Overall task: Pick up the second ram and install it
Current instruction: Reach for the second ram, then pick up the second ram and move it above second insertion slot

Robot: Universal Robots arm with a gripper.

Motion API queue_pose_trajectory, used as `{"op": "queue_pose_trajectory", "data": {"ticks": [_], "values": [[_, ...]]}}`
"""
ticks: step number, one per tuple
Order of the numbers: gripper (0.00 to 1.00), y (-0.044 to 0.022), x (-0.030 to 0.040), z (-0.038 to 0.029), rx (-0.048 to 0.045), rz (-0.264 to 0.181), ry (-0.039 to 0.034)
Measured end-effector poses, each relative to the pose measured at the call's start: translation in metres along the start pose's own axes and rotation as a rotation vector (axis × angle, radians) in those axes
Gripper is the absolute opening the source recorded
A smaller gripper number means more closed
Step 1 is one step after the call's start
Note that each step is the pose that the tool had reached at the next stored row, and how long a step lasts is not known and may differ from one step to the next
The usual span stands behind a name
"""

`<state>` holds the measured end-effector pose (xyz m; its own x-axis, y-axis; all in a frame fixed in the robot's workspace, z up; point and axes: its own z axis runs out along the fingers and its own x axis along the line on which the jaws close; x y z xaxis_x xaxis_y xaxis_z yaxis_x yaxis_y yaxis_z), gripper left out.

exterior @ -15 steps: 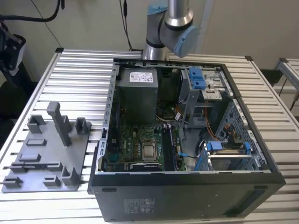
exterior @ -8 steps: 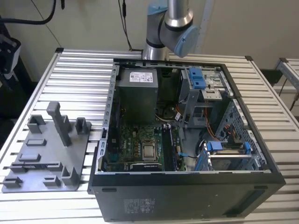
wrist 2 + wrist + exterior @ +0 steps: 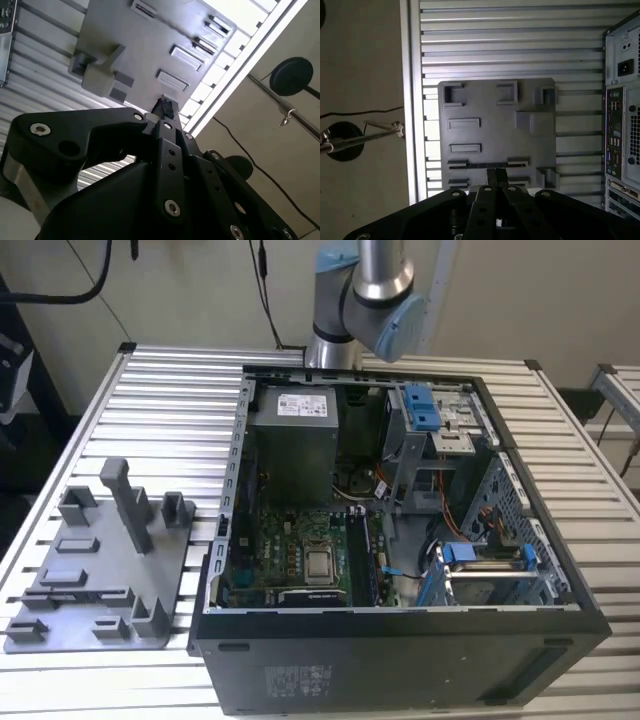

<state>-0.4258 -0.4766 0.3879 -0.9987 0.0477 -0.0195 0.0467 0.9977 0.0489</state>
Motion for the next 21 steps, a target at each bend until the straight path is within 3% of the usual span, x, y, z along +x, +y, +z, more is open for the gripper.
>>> {"op": "queue_pose_trajectory", "data": {"ticks": [4, 9, 21], "values": [[0.11, -0.0106, 0.0002, -0.0005, 0.0000, 0.000, 0.0000], [0.11, -0.0177, 0.0003, -0.0008, 0.0000, 0.000, 0.0000], [0.11, -0.0178, 0.0003, -0.0007, 0.0000, 0.000, 0.0013]]}}
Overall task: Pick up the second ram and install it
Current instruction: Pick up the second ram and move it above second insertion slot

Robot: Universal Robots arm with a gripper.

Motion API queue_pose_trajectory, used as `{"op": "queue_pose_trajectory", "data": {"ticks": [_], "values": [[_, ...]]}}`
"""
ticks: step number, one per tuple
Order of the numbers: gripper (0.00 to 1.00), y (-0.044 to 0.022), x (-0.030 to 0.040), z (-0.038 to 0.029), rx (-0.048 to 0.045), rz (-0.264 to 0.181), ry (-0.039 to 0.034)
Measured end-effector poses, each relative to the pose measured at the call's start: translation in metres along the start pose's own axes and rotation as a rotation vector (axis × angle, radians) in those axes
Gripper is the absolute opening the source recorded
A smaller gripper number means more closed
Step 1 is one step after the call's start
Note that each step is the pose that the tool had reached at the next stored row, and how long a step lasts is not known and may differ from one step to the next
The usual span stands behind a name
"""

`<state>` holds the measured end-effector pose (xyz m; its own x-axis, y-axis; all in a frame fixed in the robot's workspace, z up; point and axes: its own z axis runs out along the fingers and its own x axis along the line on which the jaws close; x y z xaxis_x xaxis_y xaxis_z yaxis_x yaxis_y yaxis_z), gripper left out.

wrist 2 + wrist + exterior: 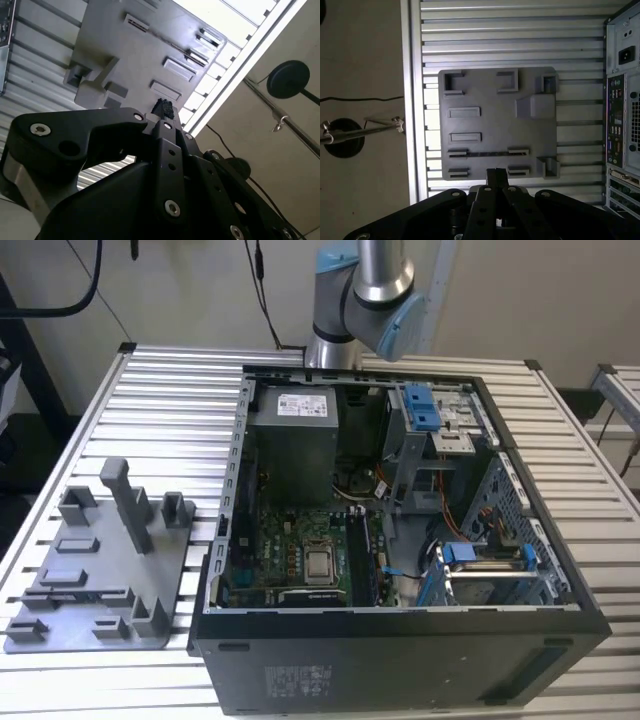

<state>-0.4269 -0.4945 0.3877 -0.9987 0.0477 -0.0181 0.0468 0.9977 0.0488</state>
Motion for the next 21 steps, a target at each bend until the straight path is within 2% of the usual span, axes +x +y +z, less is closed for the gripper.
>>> {"op": "queue_pose_trajectory", "data": {"ticks": [5, 12, 21], "values": [[0.11, 0.0000, 0.0000, 0.0000, -0.0003, -0.013, 0.0008], [0.11, 0.0000, 0.0000, 0.0000, -0.0018, -0.103, 0.0052], [0.11, 0.0000, 0.0000, 0.0001, -0.0035, -0.196, 0.0101]]}}
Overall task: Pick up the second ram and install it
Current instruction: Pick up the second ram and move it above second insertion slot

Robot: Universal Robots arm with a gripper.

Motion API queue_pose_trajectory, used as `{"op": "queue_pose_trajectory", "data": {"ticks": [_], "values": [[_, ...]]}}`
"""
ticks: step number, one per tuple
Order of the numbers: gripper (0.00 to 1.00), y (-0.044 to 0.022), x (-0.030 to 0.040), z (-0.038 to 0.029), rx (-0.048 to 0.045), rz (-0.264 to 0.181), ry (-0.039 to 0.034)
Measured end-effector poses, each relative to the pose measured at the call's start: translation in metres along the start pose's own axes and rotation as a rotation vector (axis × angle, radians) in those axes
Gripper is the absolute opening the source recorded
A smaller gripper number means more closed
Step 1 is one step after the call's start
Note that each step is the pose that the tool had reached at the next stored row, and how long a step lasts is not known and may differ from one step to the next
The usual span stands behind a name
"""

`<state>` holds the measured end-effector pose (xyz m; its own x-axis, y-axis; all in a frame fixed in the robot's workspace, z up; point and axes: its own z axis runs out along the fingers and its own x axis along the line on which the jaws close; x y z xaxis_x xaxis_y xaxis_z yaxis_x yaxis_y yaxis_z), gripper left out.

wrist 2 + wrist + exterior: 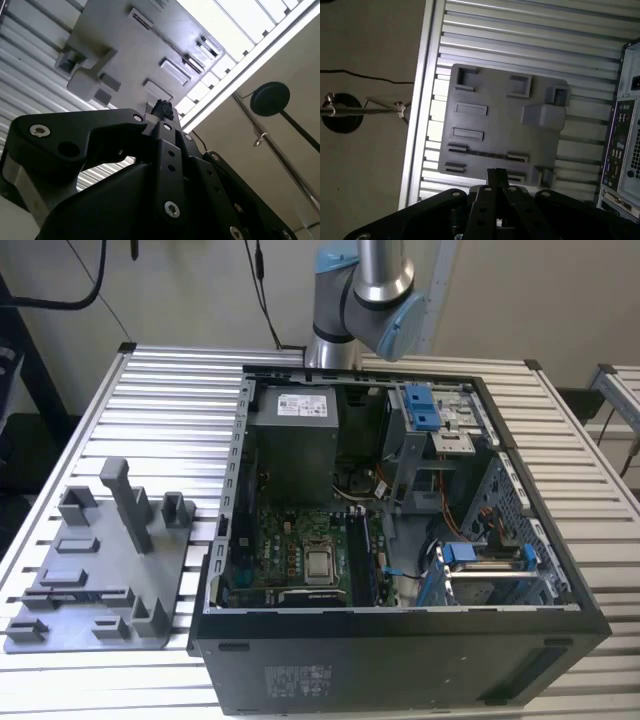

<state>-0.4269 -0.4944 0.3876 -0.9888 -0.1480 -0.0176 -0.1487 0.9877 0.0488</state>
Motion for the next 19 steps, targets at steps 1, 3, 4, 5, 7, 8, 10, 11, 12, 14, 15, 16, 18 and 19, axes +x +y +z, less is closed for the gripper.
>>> {"op": "queue_pose_trajectory", "data": {"ticks": [1, 3, 4, 5, 7, 8, 10, 11, 12, 14, 15, 16, 18, 19], "values": [[0.11, 0.0000, 0.0000, 0.0000, -0.0003, -0.016, 0.0007], [0.11, 0.0000, 0.0000, 0.0000, -0.0006, -0.045, 0.0022], [0.11, 0.0000, 0.0000, 0.0000, -0.0005, -0.057, 0.0029], [0.11, 0.0000, 0.0000, 0.0000, -0.0003, -0.070, 0.0036], [0.11, 0.0000, 0.0000, 0.0000, -0.0001, -0.098, 0.0051], [0.11, 0.0000, 0.0000, 0.0000, 0.0000, -0.112, 0.0058], [0.11, 0.0000, 0.0000, 0.0000, 0.0002, -0.141, 0.0073], [0.11, 0.0000, 0.0000, 0.0000, 0.0002, -0.156, 0.0081], [0.11, 0.0000, 0.0000, 0.0000, 0.0002, -0.171, 0.0089], [0.11, 0.0000, 0.0000, 0.0000, 0.0002, -0.200, 0.0104], [0.11, 0.0000, 0.0000, 0.0000, 0.0004, -0.214, 0.0112], [0.11, 0.0000, 0.0000, 0.0000, 0.0006, -0.228, 0.0119], [0.11, 0.0000, 0.0000, 0.0000, 0.0014, -0.260, 0.0138], [0.11, 0.0000, 0.0000, 0.0000, 0.0015, -0.271, 0.0144]]}}
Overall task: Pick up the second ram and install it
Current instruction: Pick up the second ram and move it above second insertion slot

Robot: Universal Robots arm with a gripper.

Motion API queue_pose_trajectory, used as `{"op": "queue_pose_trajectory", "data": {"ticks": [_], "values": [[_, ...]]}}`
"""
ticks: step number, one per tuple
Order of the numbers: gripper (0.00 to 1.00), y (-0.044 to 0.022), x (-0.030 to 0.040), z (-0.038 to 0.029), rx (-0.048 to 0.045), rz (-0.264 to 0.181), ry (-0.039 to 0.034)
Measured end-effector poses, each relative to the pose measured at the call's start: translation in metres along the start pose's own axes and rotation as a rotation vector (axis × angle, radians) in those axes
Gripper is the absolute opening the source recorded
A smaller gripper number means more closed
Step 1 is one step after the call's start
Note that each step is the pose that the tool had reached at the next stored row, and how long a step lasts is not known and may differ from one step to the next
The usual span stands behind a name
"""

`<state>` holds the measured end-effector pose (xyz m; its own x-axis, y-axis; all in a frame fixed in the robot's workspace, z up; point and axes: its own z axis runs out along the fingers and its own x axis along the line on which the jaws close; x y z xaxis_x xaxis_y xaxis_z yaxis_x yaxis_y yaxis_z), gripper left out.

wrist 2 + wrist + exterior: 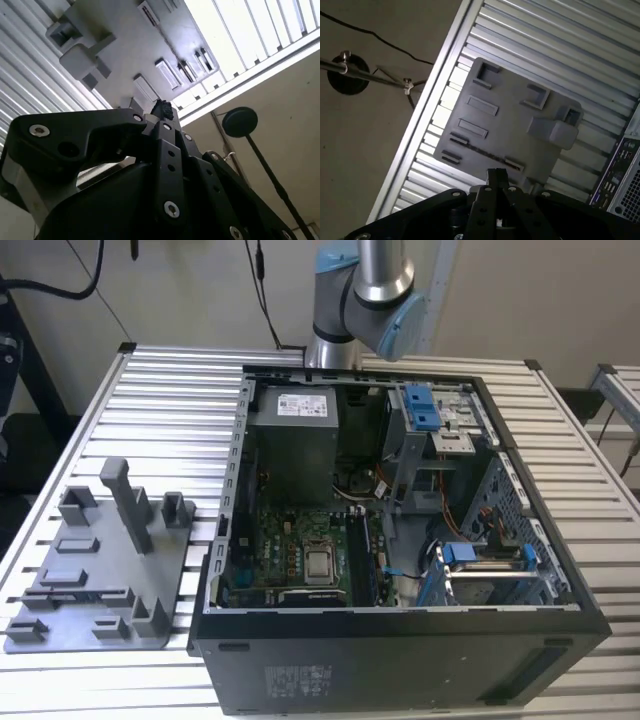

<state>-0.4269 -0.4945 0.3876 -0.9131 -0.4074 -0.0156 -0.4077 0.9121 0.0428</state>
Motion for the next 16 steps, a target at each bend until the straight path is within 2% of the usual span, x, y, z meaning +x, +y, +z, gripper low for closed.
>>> {"op": "queue_pose_trajectory", "data": {"ticks": [8, 16], "values": [[0.11, 0.0000, -0.0001, 0.0000, -0.0004, -0.049, 0.0015], [0.11, 0.0000, -0.0001, 0.0000, -0.0016, -0.164, 0.0068]]}}
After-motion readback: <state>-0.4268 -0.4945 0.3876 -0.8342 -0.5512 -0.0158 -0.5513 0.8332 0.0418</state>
